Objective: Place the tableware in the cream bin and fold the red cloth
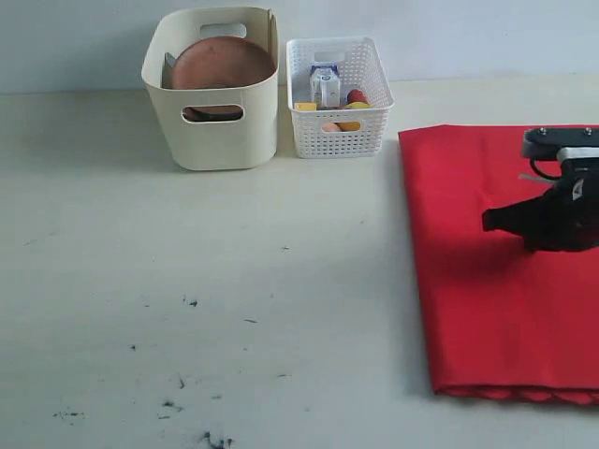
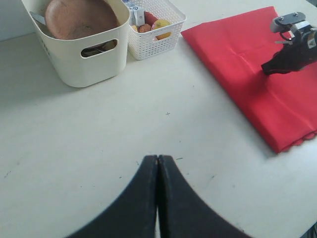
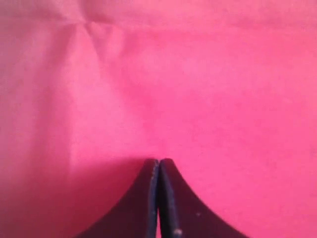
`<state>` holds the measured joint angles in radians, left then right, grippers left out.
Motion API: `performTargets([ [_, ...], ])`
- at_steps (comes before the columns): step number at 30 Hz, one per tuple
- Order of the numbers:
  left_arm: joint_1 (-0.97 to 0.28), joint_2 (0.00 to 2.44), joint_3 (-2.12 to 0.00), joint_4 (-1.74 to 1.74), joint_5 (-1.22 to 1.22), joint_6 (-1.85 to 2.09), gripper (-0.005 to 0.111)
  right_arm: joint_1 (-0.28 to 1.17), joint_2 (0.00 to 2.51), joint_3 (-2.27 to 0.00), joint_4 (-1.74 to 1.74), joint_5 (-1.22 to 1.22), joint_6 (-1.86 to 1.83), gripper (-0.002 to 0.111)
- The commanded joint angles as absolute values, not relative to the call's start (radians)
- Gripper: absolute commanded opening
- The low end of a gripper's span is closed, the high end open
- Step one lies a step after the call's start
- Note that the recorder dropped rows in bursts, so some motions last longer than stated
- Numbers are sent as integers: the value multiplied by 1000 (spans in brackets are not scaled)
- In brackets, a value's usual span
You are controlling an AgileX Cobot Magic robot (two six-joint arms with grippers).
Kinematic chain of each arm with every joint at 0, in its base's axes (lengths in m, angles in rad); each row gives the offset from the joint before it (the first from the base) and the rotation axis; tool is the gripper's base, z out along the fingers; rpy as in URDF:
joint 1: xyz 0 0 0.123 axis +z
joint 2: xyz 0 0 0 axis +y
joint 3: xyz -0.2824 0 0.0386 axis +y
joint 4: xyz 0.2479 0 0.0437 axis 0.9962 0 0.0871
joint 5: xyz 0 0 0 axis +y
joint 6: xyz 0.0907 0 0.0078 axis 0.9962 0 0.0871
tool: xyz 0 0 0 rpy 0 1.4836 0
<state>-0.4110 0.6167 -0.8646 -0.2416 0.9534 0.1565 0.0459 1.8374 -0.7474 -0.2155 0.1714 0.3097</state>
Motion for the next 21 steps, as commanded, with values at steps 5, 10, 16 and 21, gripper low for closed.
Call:
performTargets([
  [5, -407, 614, -859, -245, 952, 150, 0, 47, 2070, -977, -277, 278, 202, 0],
  [10, -407, 614, -859, -245, 952, 150, 0, 47, 2181, -1163, -291, 352, 202, 0],
  [16, -407, 614, -859, -245, 952, 150, 0, 47, 2180, -1297, -291, 395, 185, 0],
  [21, -407, 614, -859, -245, 952, 150, 0, -13, 2117, -1306, -288, 280, 388, 0],
])
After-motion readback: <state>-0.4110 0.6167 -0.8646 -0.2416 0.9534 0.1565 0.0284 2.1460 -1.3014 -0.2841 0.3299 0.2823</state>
